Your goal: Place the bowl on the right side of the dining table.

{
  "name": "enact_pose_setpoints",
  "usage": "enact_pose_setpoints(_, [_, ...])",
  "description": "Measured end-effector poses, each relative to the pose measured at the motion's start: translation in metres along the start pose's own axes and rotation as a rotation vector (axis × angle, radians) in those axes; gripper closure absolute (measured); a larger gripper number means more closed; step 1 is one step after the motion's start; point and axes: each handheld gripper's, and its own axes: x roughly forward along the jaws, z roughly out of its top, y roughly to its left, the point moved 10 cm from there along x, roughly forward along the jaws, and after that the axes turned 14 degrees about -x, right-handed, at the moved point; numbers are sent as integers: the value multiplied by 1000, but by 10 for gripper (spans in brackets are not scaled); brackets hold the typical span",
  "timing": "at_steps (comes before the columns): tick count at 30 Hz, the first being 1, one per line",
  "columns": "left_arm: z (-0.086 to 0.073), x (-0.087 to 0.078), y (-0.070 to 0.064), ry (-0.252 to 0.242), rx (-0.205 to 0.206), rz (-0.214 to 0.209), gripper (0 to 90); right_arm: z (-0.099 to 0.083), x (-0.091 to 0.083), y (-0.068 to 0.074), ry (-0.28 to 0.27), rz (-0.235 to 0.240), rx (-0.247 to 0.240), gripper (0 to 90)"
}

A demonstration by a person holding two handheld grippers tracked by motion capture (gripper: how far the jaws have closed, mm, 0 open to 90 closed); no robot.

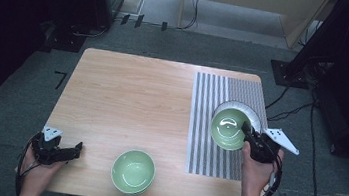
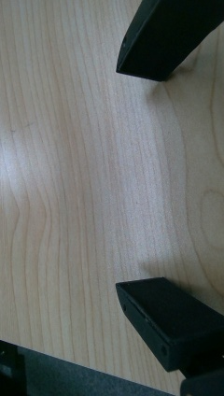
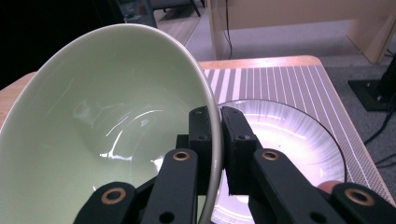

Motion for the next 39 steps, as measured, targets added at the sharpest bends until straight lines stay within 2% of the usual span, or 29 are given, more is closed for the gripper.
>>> enact_pose_setpoints(18, [0, 0, 0, 0, 0, 0, 0, -18, 24, -37, 65, -66, 51, 844])
enact_pose_setpoints(24, [0, 0, 0, 1, 0, 0, 0, -23, 33, -43, 85, -74, 82, 844])
enact_pose_setpoints(31, [0, 0, 0, 0, 0, 1, 0, -31, 44, -53, 119, -110, 86, 844])
enact_pose_setpoints(39, [0, 0, 0, -1, -2, 3, 0, -40, 54, -63, 158, -132, 115, 844])
